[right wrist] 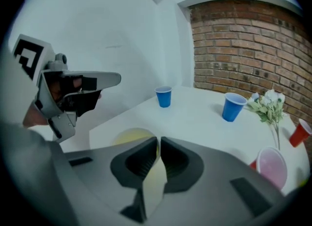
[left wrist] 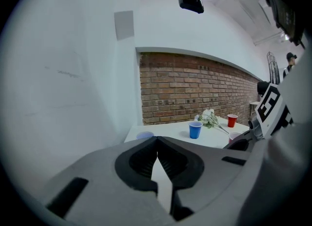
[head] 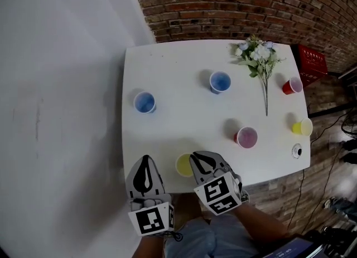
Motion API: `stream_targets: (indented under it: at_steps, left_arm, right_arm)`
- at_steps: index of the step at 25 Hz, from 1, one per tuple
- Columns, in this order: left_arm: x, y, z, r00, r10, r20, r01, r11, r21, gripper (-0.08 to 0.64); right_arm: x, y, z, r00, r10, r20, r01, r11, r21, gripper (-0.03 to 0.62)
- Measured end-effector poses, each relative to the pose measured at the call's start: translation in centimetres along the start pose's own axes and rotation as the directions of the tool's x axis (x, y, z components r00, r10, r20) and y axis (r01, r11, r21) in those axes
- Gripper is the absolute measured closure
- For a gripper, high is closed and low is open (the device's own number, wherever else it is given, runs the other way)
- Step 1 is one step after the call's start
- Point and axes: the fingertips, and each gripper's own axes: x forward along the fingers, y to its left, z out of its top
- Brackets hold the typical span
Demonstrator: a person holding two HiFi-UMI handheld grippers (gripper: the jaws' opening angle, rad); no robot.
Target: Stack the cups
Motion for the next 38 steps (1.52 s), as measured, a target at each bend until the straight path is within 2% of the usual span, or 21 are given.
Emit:
stream_targets:
  at_steps: [6, 14, 18, 21, 27, 33, 36, 38]
  left_arm:
    - [1.5, -1.7, 1.0, 0.997, -0.07, 0.014, 0.07, 0.997, 0.022, 0.551]
    - [3.2, -4.1, 1.9, 0.986, -0.166, 0.034, 0.164, 0.985, 0.048, 0.551]
    - [3.4, -4.3, 2.1, 0.983, -0.179, 0.036, 0.177, 0.982, 0.06, 0.551]
    - [3.5, -4.3, 2.1, 0.983, -0.182, 0.036, 0.18, 0.982, 0.063, 0.551]
    - [3.4, -5.2, 2.8, 0.981, -0.188, 0.047, 0.184, 0.981, 0.067, 0.551]
    - [3.3, -7.9, 4.9, 0.974, -0.21, 0.083, 0.204, 0.976, 0.075, 0.551]
    - [3.4, -9.5, 5.8, 0.969, -0.225, 0.099, 0.217, 0.972, 0.085, 0.551]
    - [3.3, -10.4, 6.1, 0.968, -0.231, 0.099, 0.222, 0.971, 0.09, 0.551]
  right_arm:
    - [-1.3, -3.9, -0.6, 0.993, -0.116, -0.02, 0.117, 0.992, 0.054, 0.558]
    - [-2.9, -8.6, -1.3, 0.967, -0.255, -0.024, 0.256, 0.958, 0.13, 0.56]
    - [-3.1, -9.6, -1.4, 0.959, -0.282, -0.017, 0.281, 0.946, 0.164, 0.555]
    - [-3.1, -9.6, -1.2, 0.963, -0.271, -0.002, 0.267, 0.946, 0.184, 0.497]
    - [-5.2, -9.9, 0.5, 0.959, -0.276, 0.059, 0.262, 0.948, 0.182, 0.468]
    - [-10.2, -13.3, 1.7, 0.929, -0.352, 0.118, 0.326, 0.926, 0.192, 0.472]
    - [-12.0, -15.8, 0.4, 0.913, -0.395, 0.095, 0.371, 0.906, 0.204, 0.472]
    - [-12.5, -16.9, -0.9, 0.912, -0.404, 0.068, 0.382, 0.899, 0.212, 0.472]
